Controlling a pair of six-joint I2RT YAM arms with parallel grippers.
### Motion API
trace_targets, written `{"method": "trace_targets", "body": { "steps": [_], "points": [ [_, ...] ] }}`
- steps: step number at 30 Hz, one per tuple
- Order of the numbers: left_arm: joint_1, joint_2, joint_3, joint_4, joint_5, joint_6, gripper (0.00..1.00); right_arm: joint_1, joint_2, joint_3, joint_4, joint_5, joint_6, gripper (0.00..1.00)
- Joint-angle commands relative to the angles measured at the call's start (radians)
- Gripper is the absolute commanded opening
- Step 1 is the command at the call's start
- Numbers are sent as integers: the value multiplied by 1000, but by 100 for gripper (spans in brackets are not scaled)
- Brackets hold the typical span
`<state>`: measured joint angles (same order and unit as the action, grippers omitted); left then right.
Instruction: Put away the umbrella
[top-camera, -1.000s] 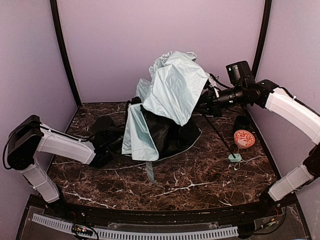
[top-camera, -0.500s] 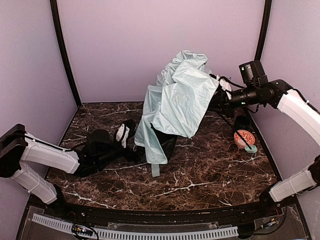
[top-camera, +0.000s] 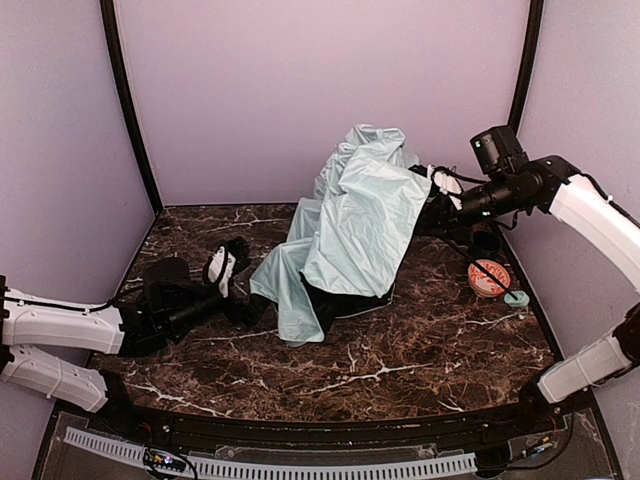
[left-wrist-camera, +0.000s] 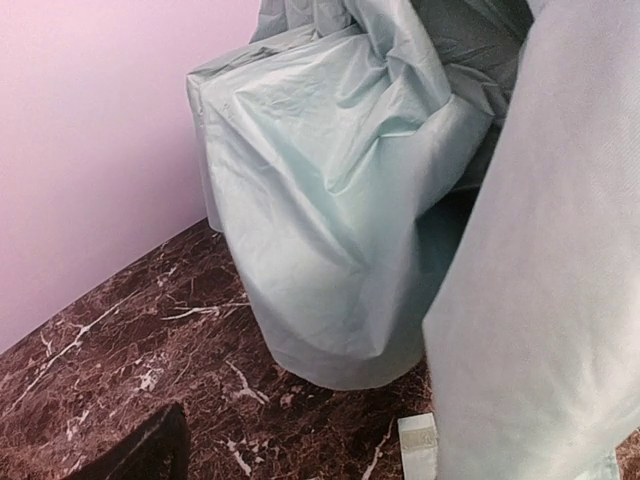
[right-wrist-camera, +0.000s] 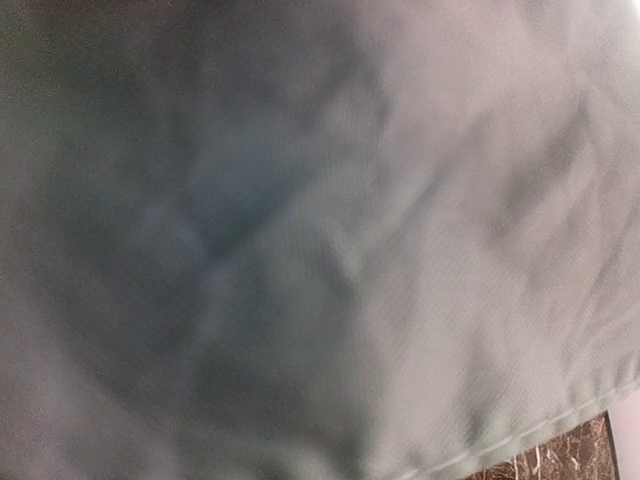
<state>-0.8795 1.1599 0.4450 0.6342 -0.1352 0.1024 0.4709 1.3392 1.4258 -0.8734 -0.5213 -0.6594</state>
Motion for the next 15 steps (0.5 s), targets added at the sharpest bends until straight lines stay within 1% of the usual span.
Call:
{"method": "trace_targets", "body": {
  "steps": [1,4,6,8,10,12,15],
  "points": [
    [-3,-22,2,-82,153,19,91,2,44,24,67,-30,14,0],
    [-29,28,14,-84,222,-1,87,35,107,-7,158,-28,80,0],
    [-46,78,25,-83,240,-9,83,67,158,-34,223,45,129,0],
    [-65,130,47,-111,225,-3,81,97,211,-60,274,107,157,0],
    [-79,180,66,-148,211,17,79,99,245,-69,310,73,177,0],
    [-82,198,72,-172,203,25,79,96,242,-71,355,36,200,0],
    [-82,142,31,-136,213,35,80,90,197,-56,384,36,179,0]
  ]
}}
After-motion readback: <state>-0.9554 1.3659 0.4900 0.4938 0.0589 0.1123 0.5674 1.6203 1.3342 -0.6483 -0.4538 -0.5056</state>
